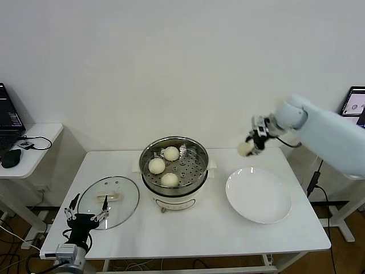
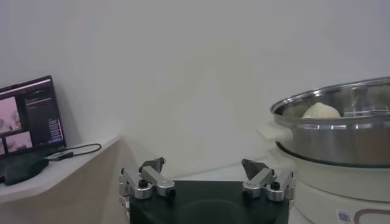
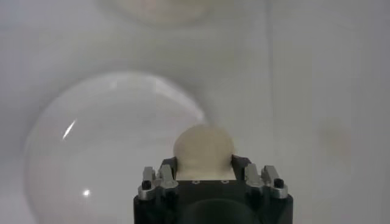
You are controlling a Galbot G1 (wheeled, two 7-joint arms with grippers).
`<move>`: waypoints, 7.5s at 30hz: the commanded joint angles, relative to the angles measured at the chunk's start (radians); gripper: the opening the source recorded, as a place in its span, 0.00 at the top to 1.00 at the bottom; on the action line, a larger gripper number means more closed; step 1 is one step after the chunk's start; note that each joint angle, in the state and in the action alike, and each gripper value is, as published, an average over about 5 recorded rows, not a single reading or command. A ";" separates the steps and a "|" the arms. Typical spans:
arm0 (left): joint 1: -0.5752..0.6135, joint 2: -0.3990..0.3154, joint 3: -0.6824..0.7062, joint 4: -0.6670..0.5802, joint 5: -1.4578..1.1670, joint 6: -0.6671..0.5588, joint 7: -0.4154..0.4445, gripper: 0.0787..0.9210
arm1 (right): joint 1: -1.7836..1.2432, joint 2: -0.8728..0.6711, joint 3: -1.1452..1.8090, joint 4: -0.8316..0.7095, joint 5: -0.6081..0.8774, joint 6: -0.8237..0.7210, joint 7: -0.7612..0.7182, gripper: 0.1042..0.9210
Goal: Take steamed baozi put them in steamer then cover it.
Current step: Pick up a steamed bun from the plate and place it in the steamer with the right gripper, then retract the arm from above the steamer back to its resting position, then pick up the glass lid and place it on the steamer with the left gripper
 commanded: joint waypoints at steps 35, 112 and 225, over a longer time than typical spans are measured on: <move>0.008 0.004 -0.029 0.022 -0.020 -0.017 0.002 0.12 | -0.077 0.410 -0.178 -0.082 0.209 -0.308 0.229 0.41; -0.401 0.160 0.162 0.678 1.124 -0.232 0.002 0.12 | -2.216 0.445 1.971 0.769 0.185 0.553 0.976 0.12; -0.948 0.072 0.697 0.324 1.133 0.421 0.432 0.92 | -2.176 0.558 1.799 0.634 -0.210 0.605 1.016 0.12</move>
